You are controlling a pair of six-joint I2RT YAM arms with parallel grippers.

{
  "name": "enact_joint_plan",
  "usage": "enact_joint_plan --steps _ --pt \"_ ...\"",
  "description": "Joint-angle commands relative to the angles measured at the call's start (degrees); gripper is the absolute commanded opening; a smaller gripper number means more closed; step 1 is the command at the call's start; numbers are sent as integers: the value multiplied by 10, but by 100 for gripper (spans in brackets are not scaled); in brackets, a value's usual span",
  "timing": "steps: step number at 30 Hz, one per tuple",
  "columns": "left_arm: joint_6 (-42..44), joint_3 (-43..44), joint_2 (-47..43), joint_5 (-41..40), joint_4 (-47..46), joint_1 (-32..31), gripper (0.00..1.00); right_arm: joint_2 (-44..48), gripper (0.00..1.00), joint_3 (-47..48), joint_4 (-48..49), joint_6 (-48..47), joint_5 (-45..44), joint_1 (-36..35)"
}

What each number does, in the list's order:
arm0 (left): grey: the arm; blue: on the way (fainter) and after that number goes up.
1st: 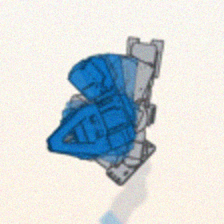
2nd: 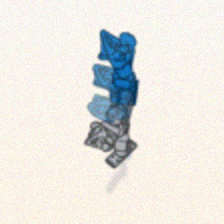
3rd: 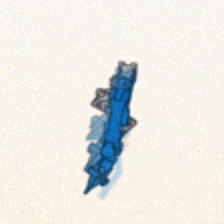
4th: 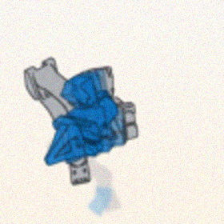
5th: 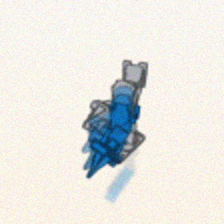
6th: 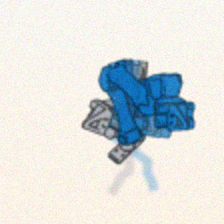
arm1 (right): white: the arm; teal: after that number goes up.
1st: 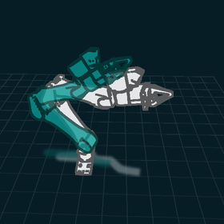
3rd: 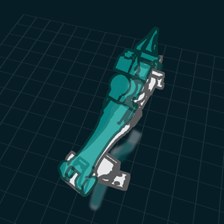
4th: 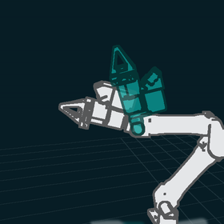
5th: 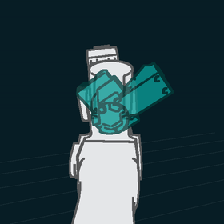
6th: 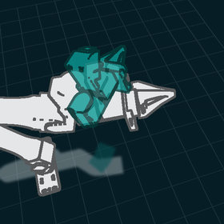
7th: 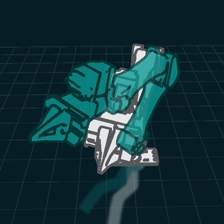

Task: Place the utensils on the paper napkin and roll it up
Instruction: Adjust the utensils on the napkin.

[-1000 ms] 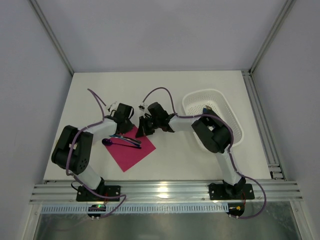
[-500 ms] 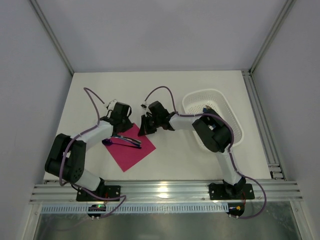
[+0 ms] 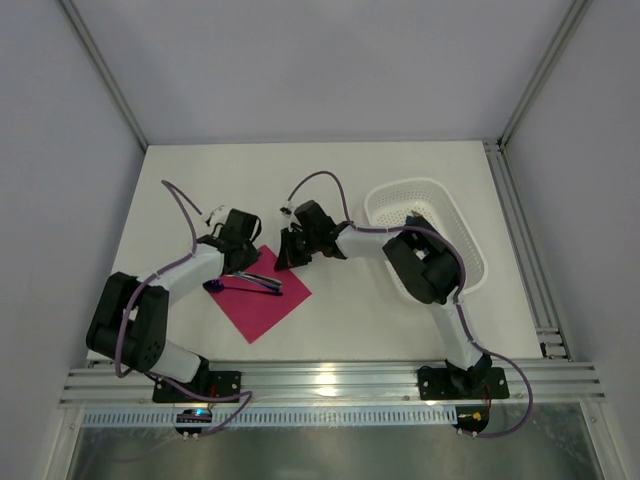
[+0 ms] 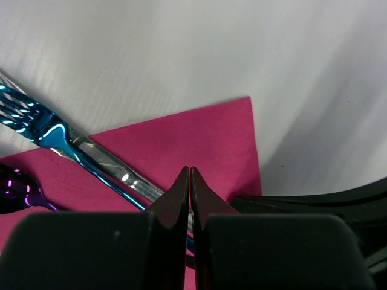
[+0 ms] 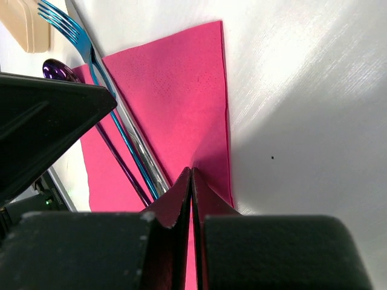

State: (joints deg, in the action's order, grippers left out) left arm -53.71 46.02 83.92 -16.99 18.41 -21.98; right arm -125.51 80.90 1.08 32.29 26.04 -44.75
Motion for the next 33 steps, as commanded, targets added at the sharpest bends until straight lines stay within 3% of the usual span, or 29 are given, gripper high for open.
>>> enact_joint_plan --steps 1,5,8,14,33 --pt "-32 26 19 -46 43 3 0 -13 4 15 -27 0 -35 3" --pt "-68 42 36 -63 69 4 0 -12 4 15 -31 4 -40 3" --pt "-68 54 46 -59 70 4 0 -2 4 -4 19 1 -7 3" --pt "-67 34 -2 -93 66 4 0 33 4 -8 80 -15 23 5" --pt "-66 47 14 -91 86 5 0 -70 4 151 1 -31 73 9"
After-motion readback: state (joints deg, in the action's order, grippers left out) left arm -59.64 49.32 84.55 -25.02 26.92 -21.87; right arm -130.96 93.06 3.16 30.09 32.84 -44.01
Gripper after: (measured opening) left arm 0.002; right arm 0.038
